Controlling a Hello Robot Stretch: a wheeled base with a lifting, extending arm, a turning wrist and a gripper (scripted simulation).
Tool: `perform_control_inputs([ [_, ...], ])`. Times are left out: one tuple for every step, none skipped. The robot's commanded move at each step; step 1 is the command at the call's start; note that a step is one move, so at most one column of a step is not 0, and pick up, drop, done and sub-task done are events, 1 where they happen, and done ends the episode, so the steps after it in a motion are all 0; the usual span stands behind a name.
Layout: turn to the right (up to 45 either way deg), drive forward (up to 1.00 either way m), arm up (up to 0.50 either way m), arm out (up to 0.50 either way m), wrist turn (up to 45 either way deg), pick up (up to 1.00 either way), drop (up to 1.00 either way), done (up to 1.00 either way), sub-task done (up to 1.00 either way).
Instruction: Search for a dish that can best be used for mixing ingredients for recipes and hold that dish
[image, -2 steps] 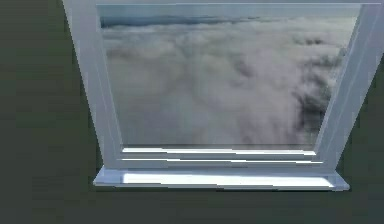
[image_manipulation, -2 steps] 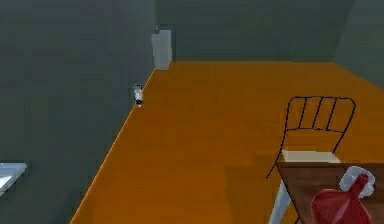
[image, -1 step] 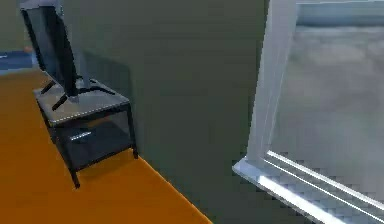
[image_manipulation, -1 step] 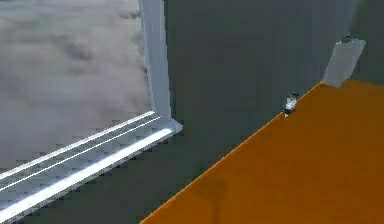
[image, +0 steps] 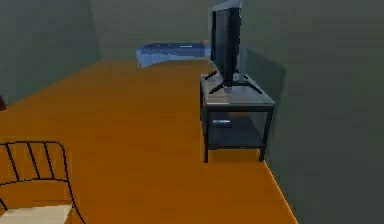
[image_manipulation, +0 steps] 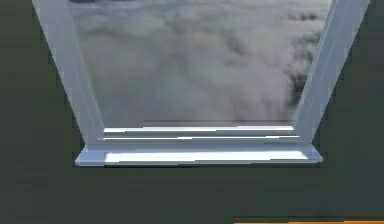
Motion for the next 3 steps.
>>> perform_control_inputs([
  [0.0, 0.75, 0.00, 0.00, 0.0, 0.00, 0.00, 0.00, 0.00],
  [45.0, 0.00, 0.00, 0.00, 0.0, 0.00, 0.00, 0.00, 0.00],
  [45.0, 0.00, 0.00, 0.00, 0.0, 0.00, 0.00, 0.00, 0.00],
])
